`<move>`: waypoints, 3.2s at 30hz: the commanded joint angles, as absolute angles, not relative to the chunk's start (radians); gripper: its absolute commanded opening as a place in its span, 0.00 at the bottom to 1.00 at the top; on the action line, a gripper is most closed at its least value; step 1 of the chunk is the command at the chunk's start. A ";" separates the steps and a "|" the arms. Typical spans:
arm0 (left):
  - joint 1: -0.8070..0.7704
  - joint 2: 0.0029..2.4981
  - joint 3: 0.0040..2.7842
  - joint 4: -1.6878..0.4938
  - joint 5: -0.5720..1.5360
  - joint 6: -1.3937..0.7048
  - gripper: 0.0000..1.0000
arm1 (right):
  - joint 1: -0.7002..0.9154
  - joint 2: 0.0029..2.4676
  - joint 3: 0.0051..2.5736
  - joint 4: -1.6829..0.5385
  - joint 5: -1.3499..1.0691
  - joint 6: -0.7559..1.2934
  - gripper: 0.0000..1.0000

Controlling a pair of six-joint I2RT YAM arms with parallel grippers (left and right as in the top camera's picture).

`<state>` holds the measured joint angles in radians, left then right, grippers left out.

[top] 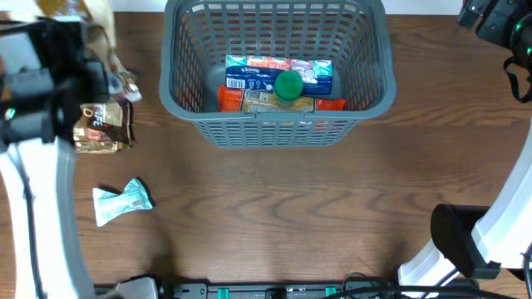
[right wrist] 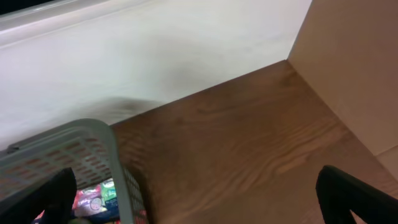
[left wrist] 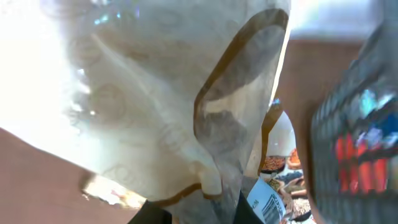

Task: Pack container
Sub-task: 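Lift the tan coffee bag with the left gripper and carry it over the basket, then drop the tan bag into the basket and withdraw the left gripper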

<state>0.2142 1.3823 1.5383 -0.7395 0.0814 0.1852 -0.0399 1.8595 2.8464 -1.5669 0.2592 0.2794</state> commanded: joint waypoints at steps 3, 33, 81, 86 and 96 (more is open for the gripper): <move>0.216 1.229 1.588 -0.648 0.193 0.144 0.06 | -0.045 1.852 2.858 -1.568 0.261 0.291 0.99; -0.215 1.577 1.602 -0.387 0.627 0.138 0.06 | -0.045 1.852 2.858 -1.568 0.261 0.291 0.99; -0.063 1.233 1.604 -0.748 -0.333 -0.002 0.99 | -0.045 1.852 2.858 -1.568 0.261 0.291 0.99; 0.072 1.218 1.603 -0.938 -0.363 -0.198 0.99 | -0.045 1.852 2.858 -1.568 0.261 0.291 0.99; 0.230 1.383 1.603 -1.007 -0.350 0.014 0.98 | -0.045 1.852 2.858 -1.568 0.261 0.291 0.99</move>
<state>0.2020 1.3350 1.5993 -1.0126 -0.3286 -0.0830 -0.0399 1.8595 2.8464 -1.5669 0.2596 0.2794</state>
